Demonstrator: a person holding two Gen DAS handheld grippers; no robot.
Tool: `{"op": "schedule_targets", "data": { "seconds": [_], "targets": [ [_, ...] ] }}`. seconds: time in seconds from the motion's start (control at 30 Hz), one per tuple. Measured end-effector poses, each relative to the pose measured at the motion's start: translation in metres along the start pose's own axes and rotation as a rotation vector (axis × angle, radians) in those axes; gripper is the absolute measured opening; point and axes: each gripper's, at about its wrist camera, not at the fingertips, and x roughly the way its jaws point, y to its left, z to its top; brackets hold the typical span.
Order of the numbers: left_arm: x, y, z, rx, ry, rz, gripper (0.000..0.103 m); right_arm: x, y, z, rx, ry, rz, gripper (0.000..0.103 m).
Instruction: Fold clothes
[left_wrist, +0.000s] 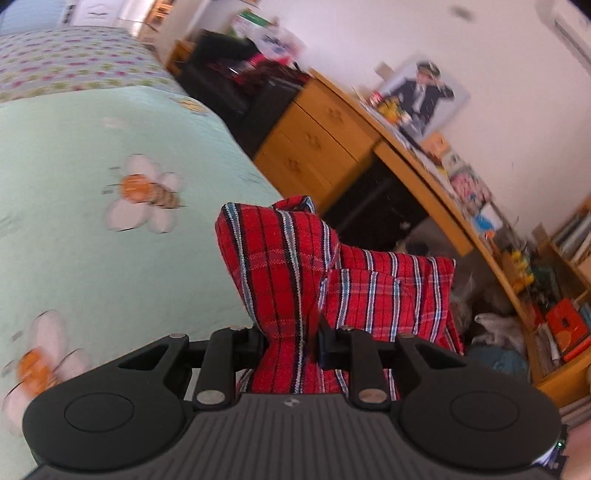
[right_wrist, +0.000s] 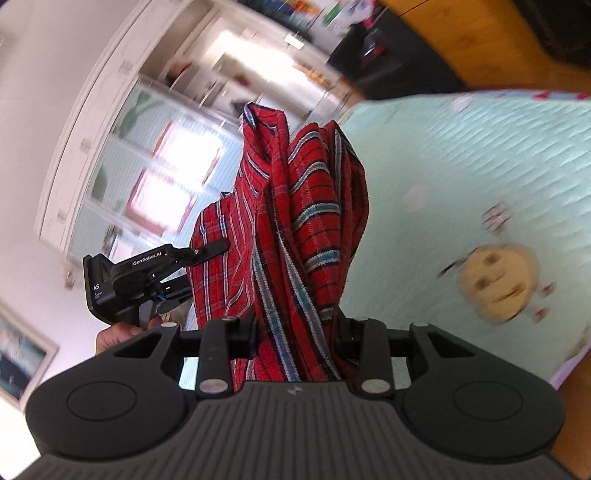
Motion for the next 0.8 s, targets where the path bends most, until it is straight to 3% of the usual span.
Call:
{"op": "schedule_targets", "data": {
  "seconds": [0.13, 0.27, 0.37, 0.43, 0.53, 0.67, 0.8],
  "targets": [
    [0.063, -0.001, 0.007, 0.032, 0.051, 0.029, 0.025, 0.02, -0.042, 0.007, 0.054, -0.011, -0.036, 0.037],
    [0.118, 0.027, 0.008, 0.013, 0.119, 0.085, 0.026, 0.04, -0.083, 0.015, 0.107, -0.023, -0.072, 0.037],
    [0.16, 0.061, 0.0, -0.036, 0.197, 0.149, 0.034, 0.054, -0.115, 0.02, 0.147, -0.031, -0.099, 0.037],
    [0.178, 0.081, -0.011, -0.049, 0.223, 0.201, 0.041, 0.064, -0.136, 0.024, 0.174, -0.037, -0.116, 0.044],
    [0.175, 0.097, -0.018, -0.094, 0.193, 0.176, 0.043, 0.079, -0.167, 0.029, 0.214, -0.045, -0.143, 0.055],
    [0.147, 0.096, -0.016, -0.073, 0.173, 0.173, 0.044, 0.059, -0.166, 0.025, 0.201, -0.082, -0.15, 0.061],
    [0.099, 0.086, -0.031, -0.068, 0.11, 0.151, 0.049, 0.022, -0.136, 0.02, 0.106, -0.147, -0.198, 0.061]
  ]
}}
